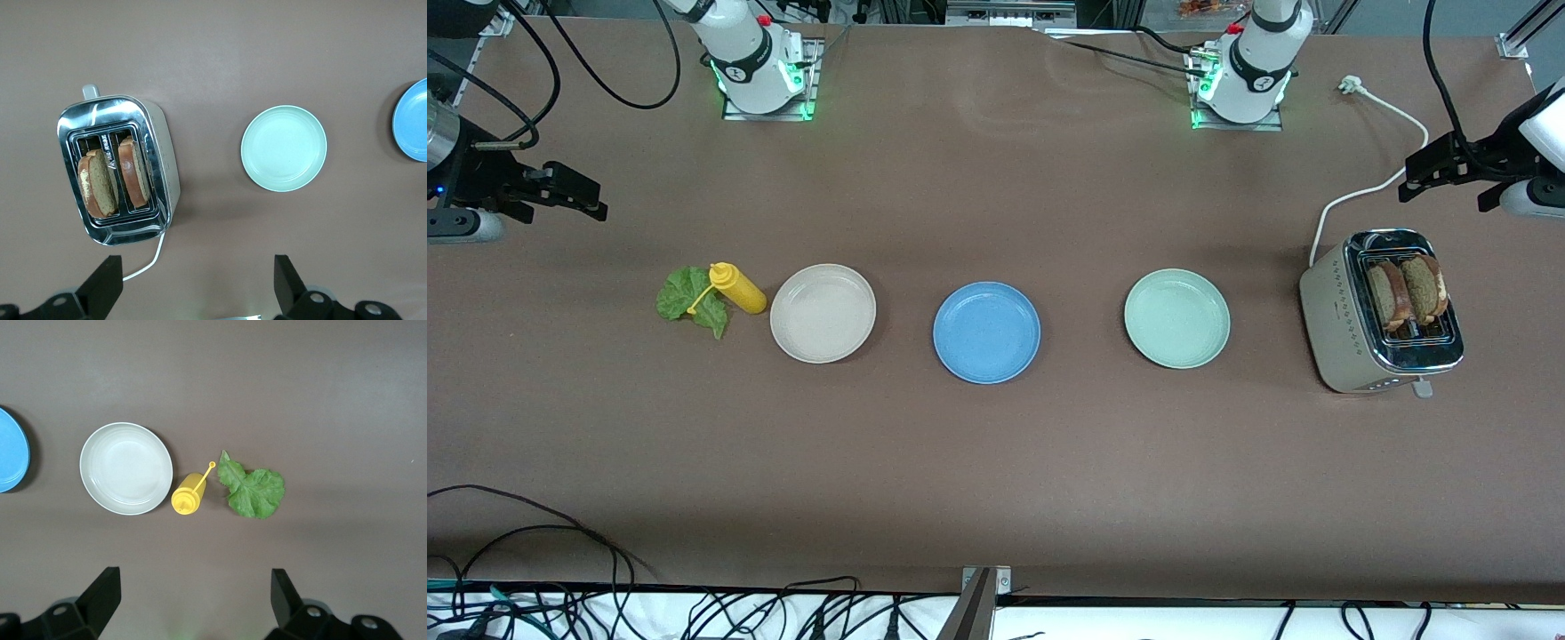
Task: Make sandwich in blue plate with both arms
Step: 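Move the left gripper toward the toaster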
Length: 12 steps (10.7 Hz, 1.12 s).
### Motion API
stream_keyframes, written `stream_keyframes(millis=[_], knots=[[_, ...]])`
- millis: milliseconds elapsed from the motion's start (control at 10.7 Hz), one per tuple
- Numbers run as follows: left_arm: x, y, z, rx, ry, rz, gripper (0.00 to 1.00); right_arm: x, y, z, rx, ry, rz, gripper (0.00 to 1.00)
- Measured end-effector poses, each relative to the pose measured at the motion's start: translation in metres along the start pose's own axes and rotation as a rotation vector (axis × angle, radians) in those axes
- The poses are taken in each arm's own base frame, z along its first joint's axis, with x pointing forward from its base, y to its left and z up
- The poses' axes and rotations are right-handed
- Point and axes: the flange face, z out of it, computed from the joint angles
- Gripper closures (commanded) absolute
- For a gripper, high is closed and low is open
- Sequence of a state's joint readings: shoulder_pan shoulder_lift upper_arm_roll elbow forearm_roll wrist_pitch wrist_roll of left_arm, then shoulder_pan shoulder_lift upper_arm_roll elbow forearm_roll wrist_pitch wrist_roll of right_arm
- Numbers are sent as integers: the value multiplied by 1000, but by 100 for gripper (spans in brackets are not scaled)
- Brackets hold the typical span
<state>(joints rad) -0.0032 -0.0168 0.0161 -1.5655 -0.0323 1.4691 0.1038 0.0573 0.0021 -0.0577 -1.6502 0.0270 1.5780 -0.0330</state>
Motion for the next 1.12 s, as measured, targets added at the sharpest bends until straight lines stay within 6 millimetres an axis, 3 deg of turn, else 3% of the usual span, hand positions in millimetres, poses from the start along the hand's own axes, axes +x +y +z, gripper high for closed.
stream_keyframes(millis=[746,1119], knots=[[1,-1,2,0,0,-3,0,-6,0,-4,1,-17,1,0],[11,-14,24,14,15,-21,0,-8,-1,-4,1,-23,0,0]])
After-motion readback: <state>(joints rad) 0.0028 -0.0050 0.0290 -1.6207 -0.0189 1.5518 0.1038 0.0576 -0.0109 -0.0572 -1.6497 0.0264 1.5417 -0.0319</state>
